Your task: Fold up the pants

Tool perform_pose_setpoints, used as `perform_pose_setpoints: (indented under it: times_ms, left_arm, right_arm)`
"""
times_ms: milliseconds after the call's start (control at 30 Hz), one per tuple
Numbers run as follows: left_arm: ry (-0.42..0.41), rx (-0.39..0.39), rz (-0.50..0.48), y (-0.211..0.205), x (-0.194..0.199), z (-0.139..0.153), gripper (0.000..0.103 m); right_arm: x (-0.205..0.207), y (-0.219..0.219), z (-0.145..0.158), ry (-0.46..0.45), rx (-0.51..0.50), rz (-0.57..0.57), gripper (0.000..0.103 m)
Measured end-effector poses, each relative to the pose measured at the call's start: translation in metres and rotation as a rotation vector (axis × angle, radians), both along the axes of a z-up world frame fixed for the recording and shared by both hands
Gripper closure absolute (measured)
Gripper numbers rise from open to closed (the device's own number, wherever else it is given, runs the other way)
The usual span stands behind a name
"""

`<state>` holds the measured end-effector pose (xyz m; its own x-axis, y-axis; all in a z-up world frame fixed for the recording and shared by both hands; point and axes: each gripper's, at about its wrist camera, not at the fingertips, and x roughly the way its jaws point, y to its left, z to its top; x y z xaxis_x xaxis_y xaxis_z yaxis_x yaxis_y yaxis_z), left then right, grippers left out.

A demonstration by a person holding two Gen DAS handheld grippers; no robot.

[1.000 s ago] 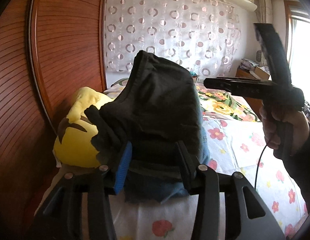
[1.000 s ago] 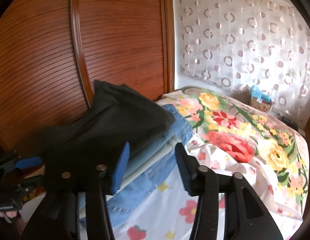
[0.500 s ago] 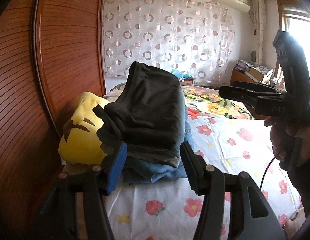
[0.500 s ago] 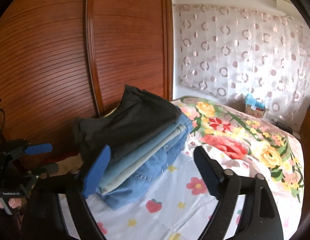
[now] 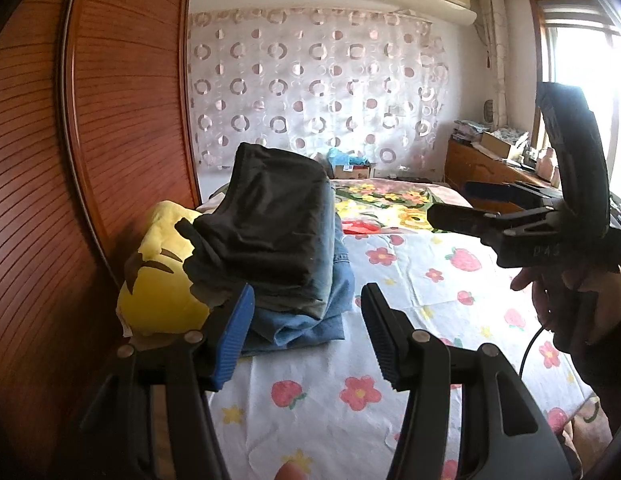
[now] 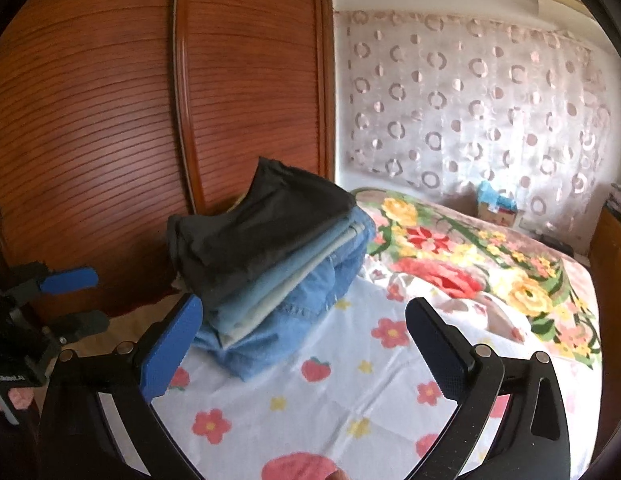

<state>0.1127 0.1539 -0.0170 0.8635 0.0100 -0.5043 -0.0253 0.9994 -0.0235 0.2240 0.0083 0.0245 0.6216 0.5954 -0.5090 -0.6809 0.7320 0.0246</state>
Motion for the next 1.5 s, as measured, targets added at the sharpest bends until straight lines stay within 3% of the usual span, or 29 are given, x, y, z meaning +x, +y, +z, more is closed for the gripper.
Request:
perform_pose_setpoints:
  times_ms: [333, 1067, 1500]
  left_arm:
    - [0.011, -0.013, -0.004, -0.022, -0.005, -0.001, 0.048]
    - [0.044, -0.007, -0.154, -0.118, -0.020, -0.009, 0.047]
    - [0.010, -0.014, -0.196, -0.151, -0.025, 0.015, 0.047]
  right_arm:
    - [-0.032, -0.046, -0.011, 0.022, 0.021, -0.079, 0.000]
    - [-0.112, -0.164, -0.010, 0.014, 0.025, -0.355, 0.000]
    - [-0.141, -0.218, 0.013, -0.020, 0.067, -0.485, 0.000]
